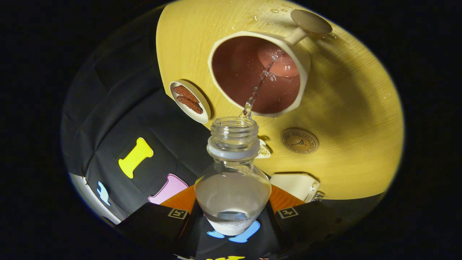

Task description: Take the bottle from table, then pour the juice into the cup, finally place the bottle on the coaster

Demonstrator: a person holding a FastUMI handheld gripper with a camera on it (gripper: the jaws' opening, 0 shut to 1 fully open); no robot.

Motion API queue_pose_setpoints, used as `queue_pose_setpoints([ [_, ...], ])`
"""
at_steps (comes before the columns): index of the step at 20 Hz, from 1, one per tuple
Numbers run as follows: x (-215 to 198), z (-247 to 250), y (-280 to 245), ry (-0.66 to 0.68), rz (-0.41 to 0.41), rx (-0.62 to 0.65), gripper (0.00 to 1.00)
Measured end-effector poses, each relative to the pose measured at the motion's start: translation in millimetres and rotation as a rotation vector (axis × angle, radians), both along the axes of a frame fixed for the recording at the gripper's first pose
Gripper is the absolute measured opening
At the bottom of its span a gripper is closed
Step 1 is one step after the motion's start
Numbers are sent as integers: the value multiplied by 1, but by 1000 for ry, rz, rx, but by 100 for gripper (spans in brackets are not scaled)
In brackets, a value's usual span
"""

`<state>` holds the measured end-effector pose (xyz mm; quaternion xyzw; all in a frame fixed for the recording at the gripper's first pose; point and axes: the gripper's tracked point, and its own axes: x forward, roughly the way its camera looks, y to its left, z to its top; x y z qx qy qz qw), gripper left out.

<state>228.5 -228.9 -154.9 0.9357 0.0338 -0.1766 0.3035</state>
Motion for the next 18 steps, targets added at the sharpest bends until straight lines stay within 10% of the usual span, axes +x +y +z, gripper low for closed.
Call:
queue_pose_setpoints([
  [18, -8, 14, -30, -27, -133, 120, 74],
])
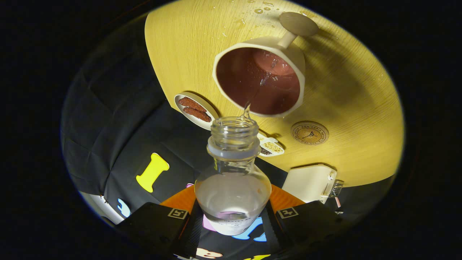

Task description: Take the bottle from table, then pour the juice into the cup, finally place the bottle on the coaster

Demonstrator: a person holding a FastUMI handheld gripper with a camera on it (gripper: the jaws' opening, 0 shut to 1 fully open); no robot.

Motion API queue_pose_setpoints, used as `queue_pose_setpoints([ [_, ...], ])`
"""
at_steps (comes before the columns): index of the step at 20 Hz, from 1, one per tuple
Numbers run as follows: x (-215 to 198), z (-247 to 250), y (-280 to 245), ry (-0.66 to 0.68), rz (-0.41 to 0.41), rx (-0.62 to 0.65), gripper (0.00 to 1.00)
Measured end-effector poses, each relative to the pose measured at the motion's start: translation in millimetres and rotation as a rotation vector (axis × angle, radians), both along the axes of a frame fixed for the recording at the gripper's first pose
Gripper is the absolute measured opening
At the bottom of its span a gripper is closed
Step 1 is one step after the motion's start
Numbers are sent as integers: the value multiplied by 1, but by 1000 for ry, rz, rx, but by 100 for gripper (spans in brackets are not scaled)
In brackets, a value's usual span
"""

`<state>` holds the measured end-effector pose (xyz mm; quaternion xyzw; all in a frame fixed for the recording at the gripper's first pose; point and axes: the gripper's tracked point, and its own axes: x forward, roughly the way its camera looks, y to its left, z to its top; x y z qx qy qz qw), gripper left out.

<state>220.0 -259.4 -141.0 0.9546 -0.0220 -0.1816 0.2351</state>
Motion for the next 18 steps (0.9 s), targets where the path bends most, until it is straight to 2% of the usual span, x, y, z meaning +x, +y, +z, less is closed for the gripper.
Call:
queue_pose_setpoints([
  [7, -3, 6, 0, -9, -31, 20, 74],
  [13, -10, 15, -19, -41, -100, -3, 74],
  [18, -11, 18, -19, -57, -115, 28, 74],
])
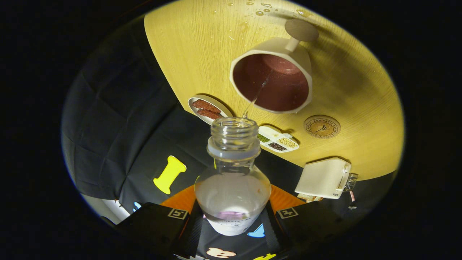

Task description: Take the bottle from table, then pour the juice into the cup, finally place the bottle on the coaster

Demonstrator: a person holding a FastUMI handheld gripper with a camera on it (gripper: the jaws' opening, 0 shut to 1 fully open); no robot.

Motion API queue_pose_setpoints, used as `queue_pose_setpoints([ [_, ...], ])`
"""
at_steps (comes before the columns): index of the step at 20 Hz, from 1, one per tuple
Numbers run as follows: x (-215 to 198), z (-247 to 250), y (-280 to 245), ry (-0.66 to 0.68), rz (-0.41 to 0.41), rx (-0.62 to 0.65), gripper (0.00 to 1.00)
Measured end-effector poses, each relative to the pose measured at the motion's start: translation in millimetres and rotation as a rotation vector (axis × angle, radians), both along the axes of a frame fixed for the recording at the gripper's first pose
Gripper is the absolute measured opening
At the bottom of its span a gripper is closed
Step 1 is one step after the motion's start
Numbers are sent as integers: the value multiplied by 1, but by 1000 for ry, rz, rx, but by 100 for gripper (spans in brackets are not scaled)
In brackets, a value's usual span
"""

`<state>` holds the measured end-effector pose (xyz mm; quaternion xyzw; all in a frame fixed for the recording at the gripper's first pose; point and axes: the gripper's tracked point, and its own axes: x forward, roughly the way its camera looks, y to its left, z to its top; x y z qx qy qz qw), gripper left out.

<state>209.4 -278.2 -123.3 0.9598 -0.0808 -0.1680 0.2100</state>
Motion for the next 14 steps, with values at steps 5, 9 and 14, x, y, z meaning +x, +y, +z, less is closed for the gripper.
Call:
queue_pose_setpoints([
  [5, -2, -1, -5, -4, -16, 22, 74],
  [9, -3, -1, -5, -4, -13, 24, 74],
  [14, -1, -2, 1, 4, -2, 22, 74],
])
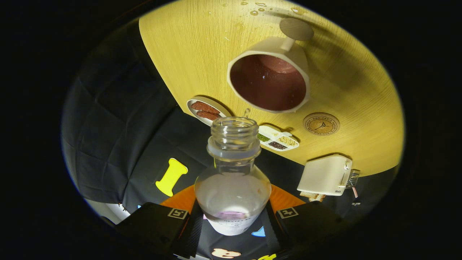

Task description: Take the bottle from table, then pour the juice into the cup, finally place the bottle on the coaster

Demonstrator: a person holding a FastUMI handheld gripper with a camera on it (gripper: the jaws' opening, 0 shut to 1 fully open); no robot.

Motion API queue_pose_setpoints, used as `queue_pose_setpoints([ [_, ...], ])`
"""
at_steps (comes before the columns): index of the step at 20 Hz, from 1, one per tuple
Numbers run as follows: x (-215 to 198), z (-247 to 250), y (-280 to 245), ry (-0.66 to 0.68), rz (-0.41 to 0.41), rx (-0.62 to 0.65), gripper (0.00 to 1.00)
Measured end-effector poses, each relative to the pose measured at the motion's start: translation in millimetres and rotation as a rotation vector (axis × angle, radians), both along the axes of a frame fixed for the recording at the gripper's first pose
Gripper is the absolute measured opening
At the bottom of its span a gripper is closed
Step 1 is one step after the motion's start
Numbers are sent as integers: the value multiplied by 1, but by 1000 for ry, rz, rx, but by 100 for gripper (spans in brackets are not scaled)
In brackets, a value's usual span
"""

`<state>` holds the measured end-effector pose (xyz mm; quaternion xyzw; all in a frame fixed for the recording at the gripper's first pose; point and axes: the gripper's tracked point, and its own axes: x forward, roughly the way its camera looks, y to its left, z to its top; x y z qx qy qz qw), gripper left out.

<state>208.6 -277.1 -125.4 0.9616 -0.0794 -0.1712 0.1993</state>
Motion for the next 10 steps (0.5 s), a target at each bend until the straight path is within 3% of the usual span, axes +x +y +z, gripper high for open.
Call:
queue_pose_setpoints([
  [10, 2, -5, 3, 28, 13, -27, 74],
])
